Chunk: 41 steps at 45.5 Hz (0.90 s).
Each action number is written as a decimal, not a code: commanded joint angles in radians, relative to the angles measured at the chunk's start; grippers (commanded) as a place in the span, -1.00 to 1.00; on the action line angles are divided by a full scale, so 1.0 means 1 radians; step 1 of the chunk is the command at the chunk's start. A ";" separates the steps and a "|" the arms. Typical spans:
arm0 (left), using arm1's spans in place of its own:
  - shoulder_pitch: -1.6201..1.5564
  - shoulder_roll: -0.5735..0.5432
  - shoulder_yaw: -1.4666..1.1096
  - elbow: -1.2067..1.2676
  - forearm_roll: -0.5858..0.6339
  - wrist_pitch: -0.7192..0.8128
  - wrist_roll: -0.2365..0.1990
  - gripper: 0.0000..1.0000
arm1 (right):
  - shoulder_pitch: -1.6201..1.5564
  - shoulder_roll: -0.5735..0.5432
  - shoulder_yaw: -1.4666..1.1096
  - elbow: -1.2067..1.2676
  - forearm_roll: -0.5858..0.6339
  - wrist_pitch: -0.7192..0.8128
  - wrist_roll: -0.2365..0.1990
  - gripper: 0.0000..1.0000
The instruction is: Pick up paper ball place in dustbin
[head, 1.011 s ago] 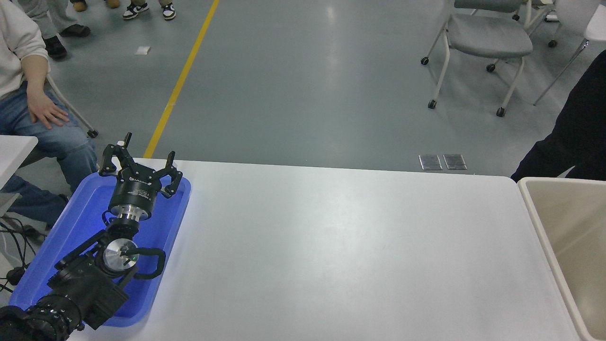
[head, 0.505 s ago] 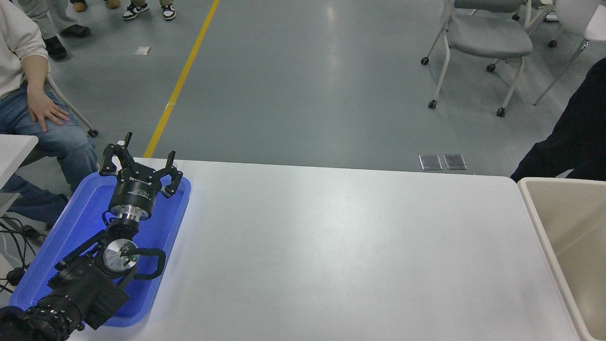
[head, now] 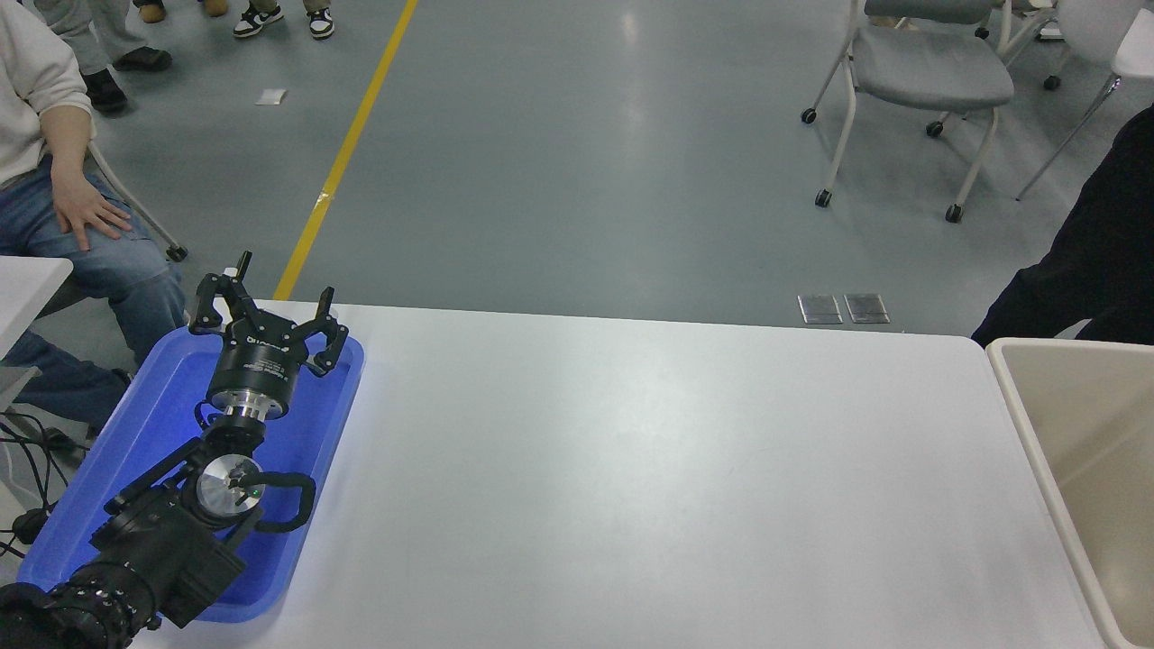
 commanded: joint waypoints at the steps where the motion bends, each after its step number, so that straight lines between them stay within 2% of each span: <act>1: 0.000 0.000 0.000 0.000 0.000 0.000 0.000 1.00 | -0.003 0.004 0.002 0.001 0.006 -0.005 0.002 0.31; 3: 0.000 0.000 0.000 0.000 0.000 0.000 0.000 1.00 | -0.003 0.002 0.002 0.006 0.006 -0.005 0.002 0.81; 4: 0.000 0.000 0.000 0.000 0.000 0.000 0.000 1.00 | -0.001 0.001 0.004 0.009 0.008 -0.005 0.002 1.00; 17: 0.000 0.000 0.000 0.000 0.000 0.000 0.000 1.00 | 0.023 -0.008 0.002 0.067 0.005 0.014 0.000 1.00; 30: 0.000 0.000 0.000 0.000 0.000 0.000 0.000 1.00 | 0.222 -0.068 0.002 0.147 -0.001 0.015 0.002 1.00; 41: 0.000 0.000 0.000 0.000 0.000 0.000 0.000 1.00 | 0.466 -0.119 0.030 0.398 0.006 0.015 0.002 1.00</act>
